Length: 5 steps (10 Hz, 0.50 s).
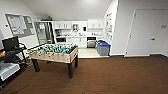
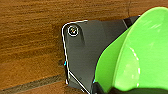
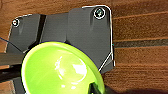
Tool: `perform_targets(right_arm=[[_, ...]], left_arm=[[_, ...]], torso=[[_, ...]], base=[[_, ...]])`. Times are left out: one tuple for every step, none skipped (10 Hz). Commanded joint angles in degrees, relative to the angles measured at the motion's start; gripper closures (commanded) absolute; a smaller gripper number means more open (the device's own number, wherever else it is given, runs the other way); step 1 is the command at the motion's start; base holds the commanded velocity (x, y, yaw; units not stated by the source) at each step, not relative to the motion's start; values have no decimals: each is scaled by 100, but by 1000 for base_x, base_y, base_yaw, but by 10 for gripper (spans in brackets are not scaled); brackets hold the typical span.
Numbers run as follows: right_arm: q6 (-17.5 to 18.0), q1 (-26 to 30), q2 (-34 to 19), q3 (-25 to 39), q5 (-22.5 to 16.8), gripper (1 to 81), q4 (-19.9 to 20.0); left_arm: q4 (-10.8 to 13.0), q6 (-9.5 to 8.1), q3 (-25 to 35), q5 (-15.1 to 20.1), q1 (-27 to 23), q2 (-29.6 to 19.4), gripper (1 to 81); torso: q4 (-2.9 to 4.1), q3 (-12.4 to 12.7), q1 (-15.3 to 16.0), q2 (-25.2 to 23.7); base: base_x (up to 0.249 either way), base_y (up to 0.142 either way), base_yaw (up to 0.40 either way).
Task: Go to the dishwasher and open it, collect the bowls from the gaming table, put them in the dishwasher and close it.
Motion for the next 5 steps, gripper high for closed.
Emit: perform_targets(right_arm=[[-20, 189, -101, -42, -241, 811, -27], [-20, 197, -101, -42, -241, 811, -27], [-20, 197, -92, -42, -241, 811, -27], [-20, 197, -92, -42, -241, 811, -27], [-20, 197, -92, -51, -241, 811, -27]], left_arm=[[39, -7, -38, 197, -268, -75, 811], [39, -6, -38, 197, -268, -84, 811], [39, -7, -38, 197, -268, -84, 811], [39, -7, -38, 206, -259, -84, 811], [38, -7, -38, 206, -268, -84, 811]], torso=[[0, 0, 0, 0], [0, 0, 0, 0], [0, 0, 0, 0], [0, 0, 2, 2], [0, 0, 2, 2]], base=[[133, 0, 0], [133, 0, 0], [133, 0, 0], [133, 0, 0], [133, 0, 0]])
